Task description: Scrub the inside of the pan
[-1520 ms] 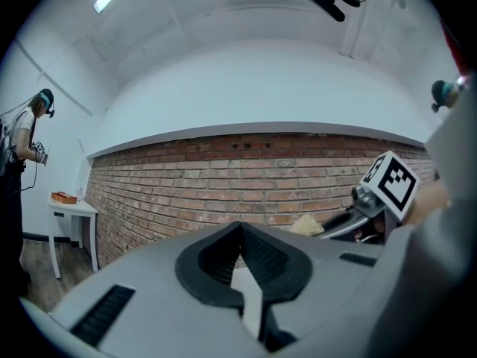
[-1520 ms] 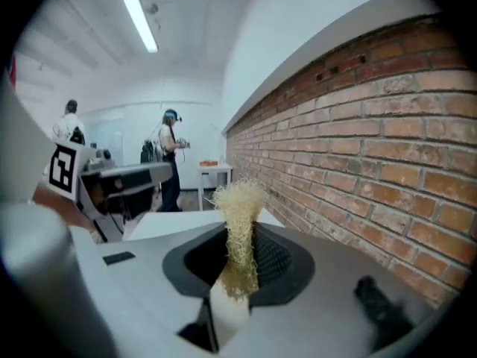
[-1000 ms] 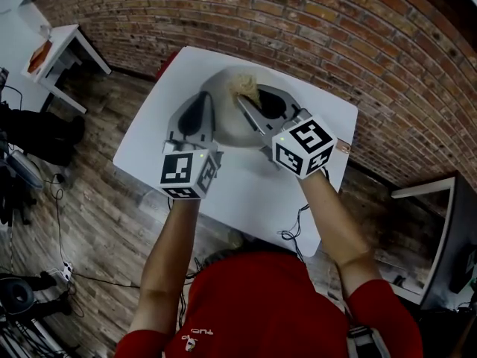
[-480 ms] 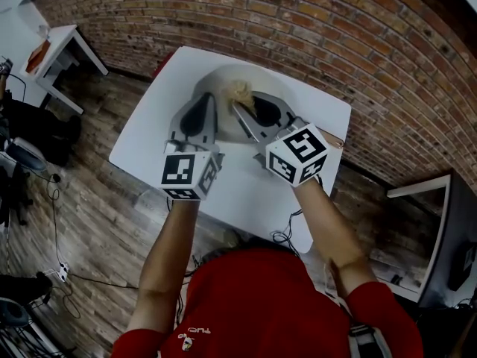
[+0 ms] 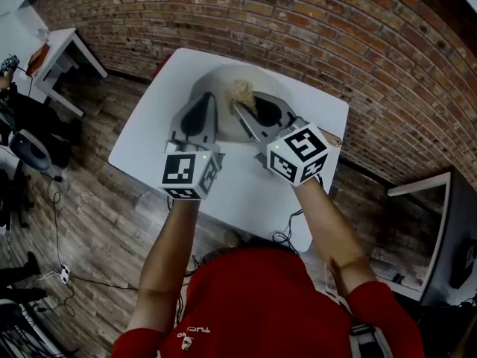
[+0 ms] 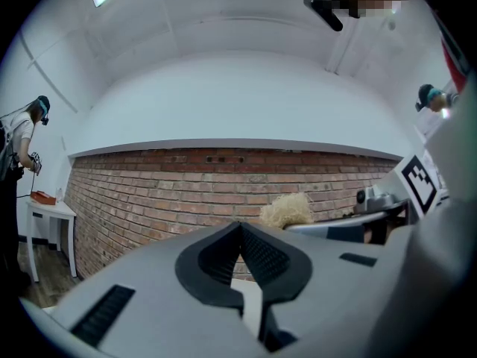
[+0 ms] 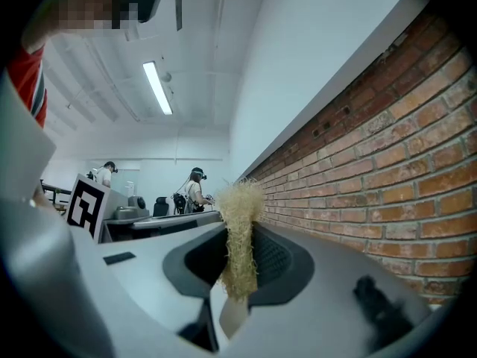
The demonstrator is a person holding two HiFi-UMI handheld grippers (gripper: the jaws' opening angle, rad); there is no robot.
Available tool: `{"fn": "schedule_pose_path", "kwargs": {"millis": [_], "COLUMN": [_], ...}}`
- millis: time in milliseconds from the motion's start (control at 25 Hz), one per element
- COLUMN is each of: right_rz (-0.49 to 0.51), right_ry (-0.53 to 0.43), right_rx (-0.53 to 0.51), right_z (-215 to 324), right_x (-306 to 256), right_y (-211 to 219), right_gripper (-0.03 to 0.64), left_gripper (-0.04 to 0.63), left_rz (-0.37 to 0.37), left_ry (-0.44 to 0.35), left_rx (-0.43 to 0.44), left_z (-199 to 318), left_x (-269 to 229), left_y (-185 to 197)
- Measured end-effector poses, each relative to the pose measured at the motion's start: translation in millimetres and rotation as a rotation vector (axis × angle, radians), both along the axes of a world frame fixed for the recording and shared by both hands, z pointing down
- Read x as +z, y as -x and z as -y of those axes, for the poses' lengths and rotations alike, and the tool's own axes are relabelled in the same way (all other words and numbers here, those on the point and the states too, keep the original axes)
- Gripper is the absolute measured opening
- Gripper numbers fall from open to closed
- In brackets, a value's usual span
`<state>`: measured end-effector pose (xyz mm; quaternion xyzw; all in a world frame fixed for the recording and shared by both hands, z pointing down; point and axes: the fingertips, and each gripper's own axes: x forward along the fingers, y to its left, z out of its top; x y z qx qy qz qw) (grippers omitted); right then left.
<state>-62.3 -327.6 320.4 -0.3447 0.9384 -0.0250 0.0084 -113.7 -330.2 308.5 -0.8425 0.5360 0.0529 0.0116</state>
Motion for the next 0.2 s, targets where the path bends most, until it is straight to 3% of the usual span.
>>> {"fn": "schedule_pose_path", "kwargs": {"millis": [200], "right_rz": [-0.002], "right_ry": [0.001], "right_rx": [0.003], "right_z": [-0.4], "right_x": [1.7], "right_y": [-4.3], "right_gripper": [0.086], "left_gripper": [0.014], "left_rz": [0.000], "left_ry": [0.001], "left_rx": [0.000], "left_z": [0.1], "left_x": [1.2], "left_y": [-2.2]}}
